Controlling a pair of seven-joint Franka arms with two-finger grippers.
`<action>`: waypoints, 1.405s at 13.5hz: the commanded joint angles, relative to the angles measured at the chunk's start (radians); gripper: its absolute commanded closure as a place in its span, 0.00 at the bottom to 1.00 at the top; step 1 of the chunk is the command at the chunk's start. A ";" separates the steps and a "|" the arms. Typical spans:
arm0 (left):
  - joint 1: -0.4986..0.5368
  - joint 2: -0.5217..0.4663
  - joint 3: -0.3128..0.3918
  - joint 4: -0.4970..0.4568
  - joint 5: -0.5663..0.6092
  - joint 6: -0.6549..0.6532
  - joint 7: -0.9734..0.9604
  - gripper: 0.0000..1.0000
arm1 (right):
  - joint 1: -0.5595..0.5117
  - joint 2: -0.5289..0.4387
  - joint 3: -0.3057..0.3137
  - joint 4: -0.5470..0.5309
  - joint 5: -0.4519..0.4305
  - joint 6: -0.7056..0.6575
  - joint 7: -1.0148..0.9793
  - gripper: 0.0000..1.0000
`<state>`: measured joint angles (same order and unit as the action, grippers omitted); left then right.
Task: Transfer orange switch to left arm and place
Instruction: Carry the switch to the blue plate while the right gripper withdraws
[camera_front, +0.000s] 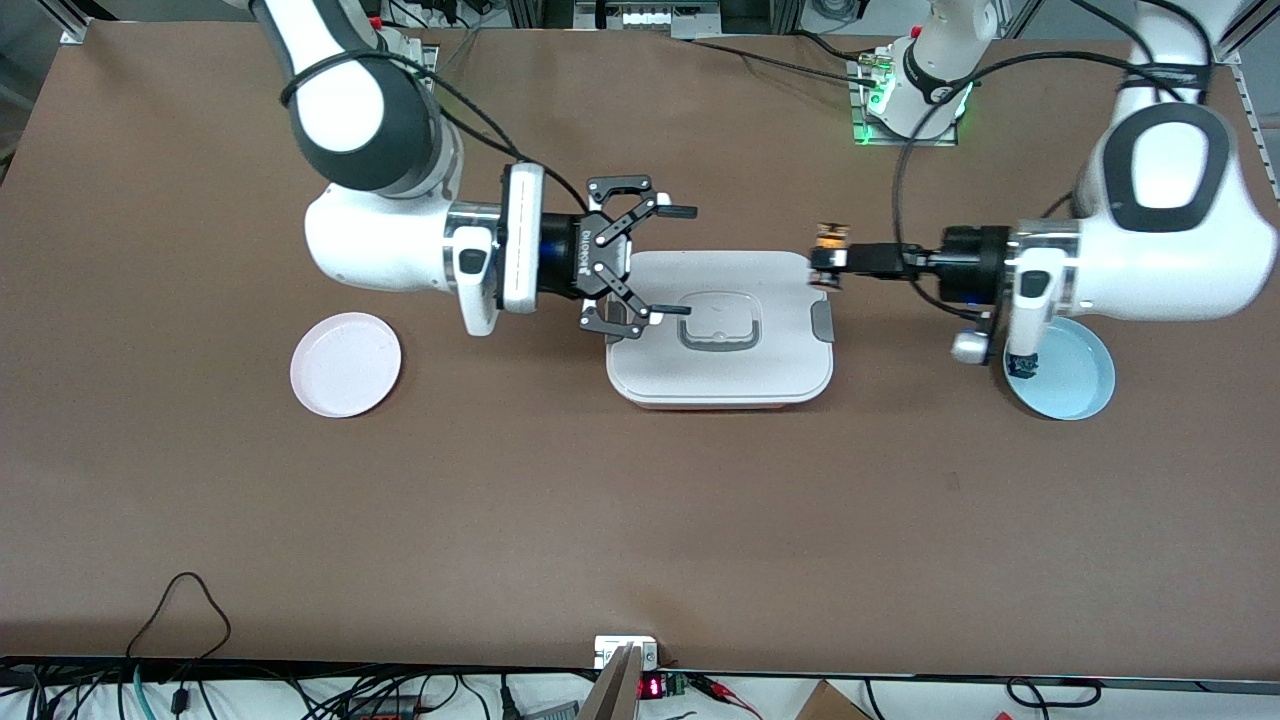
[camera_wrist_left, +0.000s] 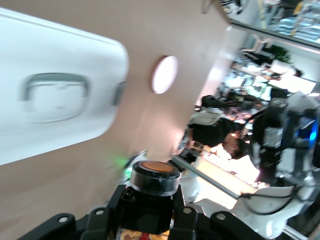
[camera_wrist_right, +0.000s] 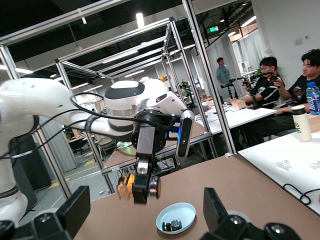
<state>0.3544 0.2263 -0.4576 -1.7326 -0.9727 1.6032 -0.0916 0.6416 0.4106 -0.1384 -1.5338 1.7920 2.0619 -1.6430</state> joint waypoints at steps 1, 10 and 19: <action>0.085 -0.028 -0.006 0.025 0.205 -0.126 0.007 1.00 | 0.000 -0.029 -0.081 -0.060 -0.042 -0.119 0.011 0.00; 0.123 -0.047 -0.007 -0.011 1.016 -0.174 0.003 1.00 | -0.027 -0.038 -0.279 -0.091 -0.261 -0.316 0.147 0.00; 0.277 0.135 -0.004 -0.206 1.406 0.311 0.001 1.00 | -0.071 -0.072 -0.375 -0.078 -0.713 -0.402 0.637 0.00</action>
<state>0.5936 0.2856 -0.4518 -1.9527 0.3635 1.8476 -0.0927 0.5747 0.3553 -0.5138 -1.6017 1.1473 1.6601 -1.1259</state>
